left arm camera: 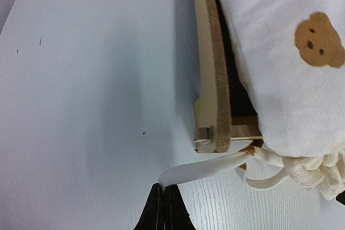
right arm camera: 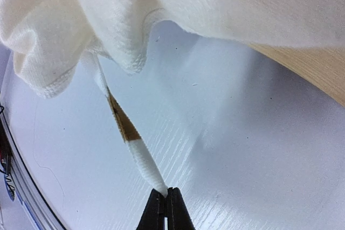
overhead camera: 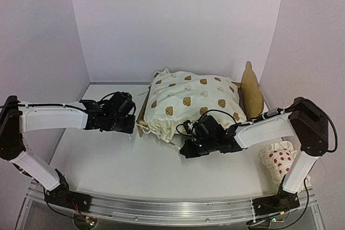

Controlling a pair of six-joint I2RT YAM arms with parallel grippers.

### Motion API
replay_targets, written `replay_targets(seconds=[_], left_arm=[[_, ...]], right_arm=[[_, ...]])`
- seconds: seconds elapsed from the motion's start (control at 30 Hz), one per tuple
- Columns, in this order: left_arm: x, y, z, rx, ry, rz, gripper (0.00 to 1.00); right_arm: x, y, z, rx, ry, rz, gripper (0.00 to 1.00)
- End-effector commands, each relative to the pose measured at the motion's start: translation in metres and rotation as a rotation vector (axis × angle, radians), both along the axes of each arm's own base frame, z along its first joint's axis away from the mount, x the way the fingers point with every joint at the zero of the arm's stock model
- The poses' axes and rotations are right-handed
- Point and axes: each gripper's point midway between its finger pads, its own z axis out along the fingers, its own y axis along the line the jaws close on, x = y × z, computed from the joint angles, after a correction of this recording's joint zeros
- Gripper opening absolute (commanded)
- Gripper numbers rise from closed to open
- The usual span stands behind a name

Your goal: Set up the pet bed

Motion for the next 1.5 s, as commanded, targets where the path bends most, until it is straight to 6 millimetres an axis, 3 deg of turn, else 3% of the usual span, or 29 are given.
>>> replay_targets(seconds=[0.0, 0.37, 0.67, 0.83, 1.0, 1.13, 1.23, 1.33, 1.47], left_arm=[[0.022, 0.019, 0.022, -0.047, -0.037, 0.039, 0.0], [0.044, 0.062, -0.015, -0.047, 0.02, 0.132, 0.0], [0.052, 0.078, -0.043, -0.027, 0.05, 0.186, 0.0], [0.051, 0.08, -0.049, -0.027, 0.059, 0.202, 0.0], [0.049, 0.076, -0.036, -0.062, 0.05, 0.182, 0.04], [0.051, 0.067, -0.005, -0.107, 0.018, 0.138, 0.35], [0.051, 0.056, 0.026, -0.162, -0.022, 0.086, 0.53], [0.045, 0.038, 0.052, -0.206, -0.056, 0.015, 0.62], [0.037, 0.007, 0.069, -0.215, -0.06, -0.076, 0.64]], right_arm=[[0.004, -0.012, 0.013, -0.052, -0.012, -0.003, 0.0], [0.005, -0.125, -0.002, -0.243, -0.022, -0.208, 0.0], [0.006, -0.181, 0.004, -0.327, -0.037, -0.334, 0.0], [0.007, -0.182, 0.015, -0.314, -0.053, -0.325, 0.0], [0.003, -0.163, 0.032, -0.271, -0.039, -0.212, 0.02], [0.003, -0.151, 0.077, -0.211, -0.071, -0.157, 0.41], [0.004, -0.143, 0.117, -0.141, -0.111, -0.142, 0.64], [0.001, -0.139, 0.146, -0.12, -0.11, -0.117, 0.72], [0.008, -0.145, 0.188, -0.163, -0.152, -0.131, 0.78]])
